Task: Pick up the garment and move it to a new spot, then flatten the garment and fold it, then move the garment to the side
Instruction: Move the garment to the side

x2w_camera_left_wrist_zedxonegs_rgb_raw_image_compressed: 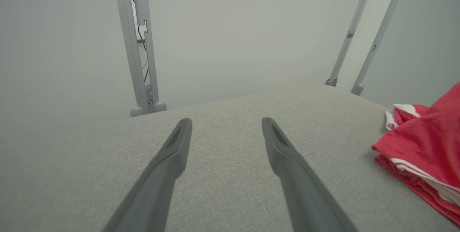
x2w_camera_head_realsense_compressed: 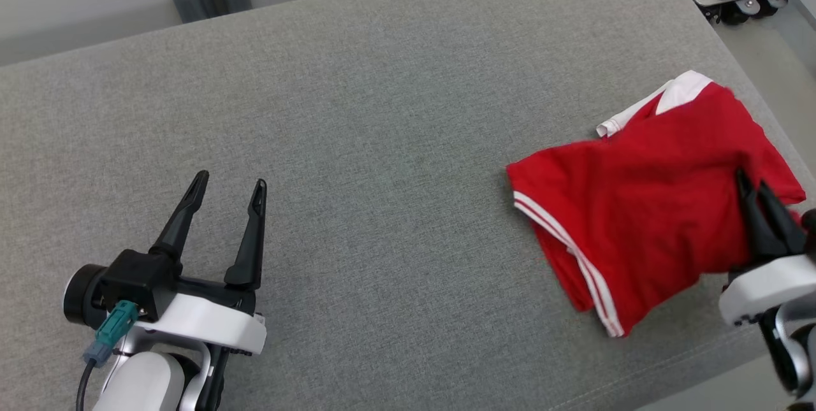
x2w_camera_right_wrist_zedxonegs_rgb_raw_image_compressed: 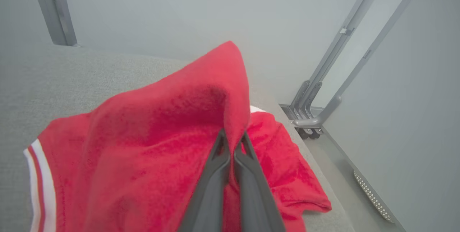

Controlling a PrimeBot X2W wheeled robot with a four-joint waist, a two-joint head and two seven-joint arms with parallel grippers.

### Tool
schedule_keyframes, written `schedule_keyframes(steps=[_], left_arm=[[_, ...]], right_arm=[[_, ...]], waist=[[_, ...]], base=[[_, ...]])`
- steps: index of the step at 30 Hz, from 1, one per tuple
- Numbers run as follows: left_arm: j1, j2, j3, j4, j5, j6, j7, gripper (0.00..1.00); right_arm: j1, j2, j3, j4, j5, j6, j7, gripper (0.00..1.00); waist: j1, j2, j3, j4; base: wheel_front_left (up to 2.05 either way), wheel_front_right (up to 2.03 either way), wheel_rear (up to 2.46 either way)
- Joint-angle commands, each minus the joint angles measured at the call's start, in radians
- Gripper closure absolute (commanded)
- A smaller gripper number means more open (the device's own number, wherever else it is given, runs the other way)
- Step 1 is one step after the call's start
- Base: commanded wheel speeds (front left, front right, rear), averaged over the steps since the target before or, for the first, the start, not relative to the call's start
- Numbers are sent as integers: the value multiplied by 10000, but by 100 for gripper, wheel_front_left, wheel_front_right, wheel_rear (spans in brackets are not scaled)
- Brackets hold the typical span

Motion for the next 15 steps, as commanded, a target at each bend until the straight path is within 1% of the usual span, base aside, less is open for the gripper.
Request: schedule_keyframes(steps=[1,7,8,9,15], left_arm=[[-232,97,1,-53,78,-56,29,0],[-529,143,-90,-112,116,-145,52,0],[-529,143,-90,-112,116,-145,52,0],[-571,144,-107,-110,122,-151,54,0],[-734,168,-138,-96,146,-160,-19,0]], right_arm=[[-439,-318,-40,-15,-99,-8,51,100],[-1693,-1326,-208,477,20,-8,156,100],[-1693,-1326,-208,477,20,-8,156,100],[-1868,-1477,-329,603,44,-8,108,100],[-2530,-2063,-846,1699,-55,-8,-123,100]], waist=[[0,0,197,68],[0,0,599,272],[0,0,599,272],[0,0,654,317],[0,0,959,480]], base=[[0,0,0],[0,0,0],[0,0,0],[0,0,0],[0,0,0]])
